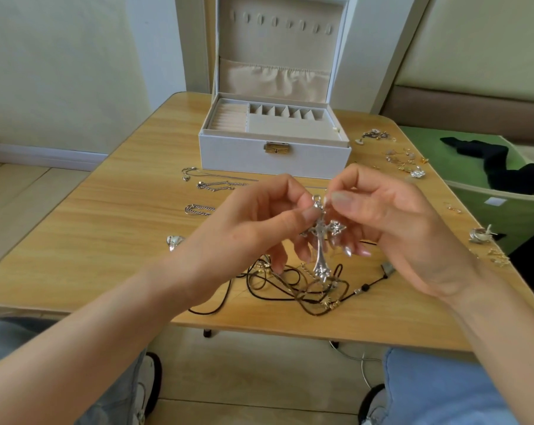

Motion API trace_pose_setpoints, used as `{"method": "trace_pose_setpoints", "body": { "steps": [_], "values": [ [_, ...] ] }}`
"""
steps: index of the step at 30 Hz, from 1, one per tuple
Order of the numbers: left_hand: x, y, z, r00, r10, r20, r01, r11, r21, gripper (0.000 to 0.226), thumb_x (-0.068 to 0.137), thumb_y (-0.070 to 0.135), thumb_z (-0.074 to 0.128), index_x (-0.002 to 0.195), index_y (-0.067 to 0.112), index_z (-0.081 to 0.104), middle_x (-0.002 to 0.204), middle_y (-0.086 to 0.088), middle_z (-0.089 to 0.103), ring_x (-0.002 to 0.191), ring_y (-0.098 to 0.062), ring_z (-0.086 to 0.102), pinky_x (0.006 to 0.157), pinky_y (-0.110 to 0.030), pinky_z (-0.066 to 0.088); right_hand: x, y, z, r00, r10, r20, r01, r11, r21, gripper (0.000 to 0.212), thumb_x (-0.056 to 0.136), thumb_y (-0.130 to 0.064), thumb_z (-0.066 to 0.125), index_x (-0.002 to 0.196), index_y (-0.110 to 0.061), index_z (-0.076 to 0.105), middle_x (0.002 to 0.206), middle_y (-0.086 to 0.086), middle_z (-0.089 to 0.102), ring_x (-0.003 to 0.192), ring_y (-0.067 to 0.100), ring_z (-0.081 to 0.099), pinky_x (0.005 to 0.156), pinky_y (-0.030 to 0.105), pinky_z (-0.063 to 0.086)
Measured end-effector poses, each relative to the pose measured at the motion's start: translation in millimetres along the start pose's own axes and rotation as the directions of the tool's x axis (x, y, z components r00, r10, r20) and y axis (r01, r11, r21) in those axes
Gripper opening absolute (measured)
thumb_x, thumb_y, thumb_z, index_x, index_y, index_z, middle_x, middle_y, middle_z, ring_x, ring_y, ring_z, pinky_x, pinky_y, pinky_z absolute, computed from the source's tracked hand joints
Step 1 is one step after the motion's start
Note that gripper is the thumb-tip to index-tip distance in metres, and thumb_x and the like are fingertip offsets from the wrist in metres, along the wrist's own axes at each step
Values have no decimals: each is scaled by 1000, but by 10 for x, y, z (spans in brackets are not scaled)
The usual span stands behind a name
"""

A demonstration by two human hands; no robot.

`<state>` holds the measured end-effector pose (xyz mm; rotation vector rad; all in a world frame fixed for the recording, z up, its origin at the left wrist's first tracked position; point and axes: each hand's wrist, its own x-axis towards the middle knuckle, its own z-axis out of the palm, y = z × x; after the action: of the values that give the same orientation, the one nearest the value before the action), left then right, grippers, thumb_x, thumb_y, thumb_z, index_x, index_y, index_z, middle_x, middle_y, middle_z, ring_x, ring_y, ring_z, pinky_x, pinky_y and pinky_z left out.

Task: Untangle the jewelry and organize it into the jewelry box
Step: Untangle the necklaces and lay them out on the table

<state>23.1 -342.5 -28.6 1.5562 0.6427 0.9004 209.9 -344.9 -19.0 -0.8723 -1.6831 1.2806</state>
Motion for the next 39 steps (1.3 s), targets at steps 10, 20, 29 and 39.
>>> {"method": "trace_pose_setpoints", "body": {
  "steps": [10,20,29,39],
  "values": [
    [33,-116,62,991,-110,-70,102,988,-118,18,85,24,62,88,7,60,72,-1,65,63,-11,61,48,-18,45,45,19,34,981,160,-106,-155,986,55,19,72,-20,72,78,-10,58,76,22,63,52,22,48,38,18,37],
    [56,-106,38,961,-268,-63,257,957,-135,22,64,16,71,84,14,62,66,4,64,51,-5,55,43,-13,38,56,29,-3,946,-5,-325,-15,998,-59,11,77,-11,67,78,-6,57,57,-1,57,43,13,51,38,20,39],
    [57,-142,86,979,-80,-186,82,997,5,20,76,18,74,84,8,58,65,0,54,50,-8,47,44,-17,39,62,32,48,936,21,-351,-28,999,-14,12,83,-8,62,76,-5,52,54,7,59,39,15,49,34,20,36],
    [26,-198,136,902,311,-299,-152,878,454,13,85,25,61,77,15,60,68,1,58,63,-17,52,52,-23,39,72,26,70,939,98,-329,-65,992,110,14,78,-11,62,73,-8,50,51,0,54,40,14,48,34,18,32]
  ]
}}
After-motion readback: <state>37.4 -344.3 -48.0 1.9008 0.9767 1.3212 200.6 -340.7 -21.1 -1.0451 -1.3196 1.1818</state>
